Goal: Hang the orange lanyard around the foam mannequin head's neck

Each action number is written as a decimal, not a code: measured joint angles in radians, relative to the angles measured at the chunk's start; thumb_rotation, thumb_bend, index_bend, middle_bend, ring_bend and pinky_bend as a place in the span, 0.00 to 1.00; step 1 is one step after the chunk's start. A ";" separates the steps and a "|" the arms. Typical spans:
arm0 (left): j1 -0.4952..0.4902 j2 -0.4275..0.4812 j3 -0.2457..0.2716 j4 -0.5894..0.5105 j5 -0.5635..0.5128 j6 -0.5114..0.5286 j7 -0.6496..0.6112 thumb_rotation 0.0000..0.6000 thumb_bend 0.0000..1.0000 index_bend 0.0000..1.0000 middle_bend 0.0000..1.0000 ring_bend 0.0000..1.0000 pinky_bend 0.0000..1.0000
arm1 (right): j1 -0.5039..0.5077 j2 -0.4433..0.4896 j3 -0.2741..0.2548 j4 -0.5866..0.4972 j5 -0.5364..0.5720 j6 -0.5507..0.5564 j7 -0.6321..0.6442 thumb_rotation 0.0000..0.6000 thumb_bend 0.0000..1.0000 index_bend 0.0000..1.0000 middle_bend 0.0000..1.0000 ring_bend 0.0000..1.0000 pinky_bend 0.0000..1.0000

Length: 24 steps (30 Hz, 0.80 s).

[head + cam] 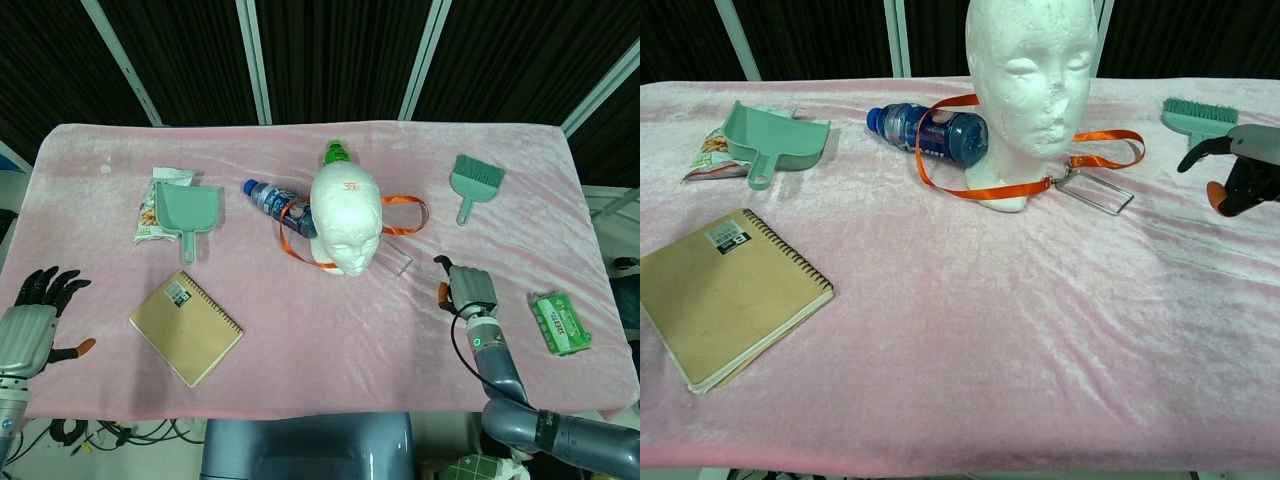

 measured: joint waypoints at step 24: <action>0.021 -0.040 -0.039 0.037 -0.007 -0.002 0.024 1.00 0.07 0.21 0.12 0.00 0.00 | 0.093 -0.133 0.025 0.104 0.112 -0.027 -0.066 1.00 0.69 0.28 1.00 1.00 0.97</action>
